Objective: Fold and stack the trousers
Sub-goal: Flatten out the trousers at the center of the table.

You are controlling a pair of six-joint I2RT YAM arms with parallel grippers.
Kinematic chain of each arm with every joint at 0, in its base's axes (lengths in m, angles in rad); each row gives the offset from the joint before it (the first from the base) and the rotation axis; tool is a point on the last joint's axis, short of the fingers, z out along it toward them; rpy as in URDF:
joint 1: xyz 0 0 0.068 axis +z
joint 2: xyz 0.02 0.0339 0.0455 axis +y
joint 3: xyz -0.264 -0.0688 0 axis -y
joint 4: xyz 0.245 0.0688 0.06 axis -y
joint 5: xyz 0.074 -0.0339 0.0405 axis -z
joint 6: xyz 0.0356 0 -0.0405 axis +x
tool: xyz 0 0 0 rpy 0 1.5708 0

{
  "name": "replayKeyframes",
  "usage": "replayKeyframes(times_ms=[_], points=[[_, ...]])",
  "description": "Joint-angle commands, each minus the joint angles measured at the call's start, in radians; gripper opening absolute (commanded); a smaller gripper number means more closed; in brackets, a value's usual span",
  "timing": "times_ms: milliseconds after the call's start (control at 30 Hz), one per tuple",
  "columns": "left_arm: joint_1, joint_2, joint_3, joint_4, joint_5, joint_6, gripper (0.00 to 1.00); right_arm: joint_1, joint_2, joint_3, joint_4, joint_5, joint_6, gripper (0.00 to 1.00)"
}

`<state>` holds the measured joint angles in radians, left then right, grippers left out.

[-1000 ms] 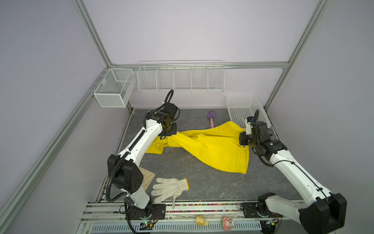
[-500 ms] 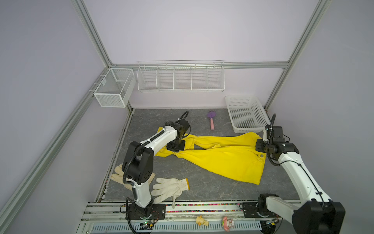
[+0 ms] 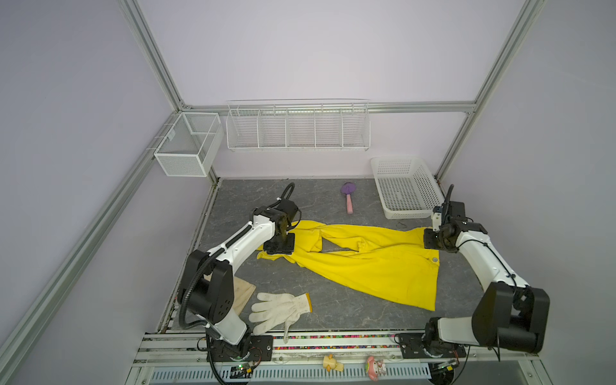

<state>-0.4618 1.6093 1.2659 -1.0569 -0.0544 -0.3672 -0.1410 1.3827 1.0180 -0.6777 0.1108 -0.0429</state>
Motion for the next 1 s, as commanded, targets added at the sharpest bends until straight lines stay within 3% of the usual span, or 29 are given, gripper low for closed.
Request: replayKeyframes(times_ms=[0,133,300,400,500,667,967], points=[[0.039,-0.058,0.042,0.000,0.048,0.010,0.55,-0.004,-0.033,0.049,-0.025,-0.033,-0.016,0.68],[0.044,-0.044,0.072,0.032,0.002,0.046,0.64,-0.001,-0.111,0.042,-0.065,-0.173,0.052,0.75],[0.047,0.046,0.096,0.087,0.019,0.048,0.65,0.077,-0.246,-0.072,-0.045,-0.362,0.192,0.84],[0.070,0.088,0.097,0.119,-0.058,0.026,0.65,0.153,-0.323,-0.177,0.003,-0.388,0.290,0.87],[0.129,0.078,0.051,0.218,-0.035,-0.028,0.65,0.218,-0.362,-0.268,0.043,-0.406,0.371,0.91],[0.197,0.060,-0.036,0.382,0.058,-0.079,0.65,0.303,-0.382,-0.366,0.083,-0.355,0.449,0.95],[0.212,0.130,-0.150,0.576,0.226,-0.164,0.61,0.311,-0.327,-0.465,0.180,-0.328,0.501,0.96]])
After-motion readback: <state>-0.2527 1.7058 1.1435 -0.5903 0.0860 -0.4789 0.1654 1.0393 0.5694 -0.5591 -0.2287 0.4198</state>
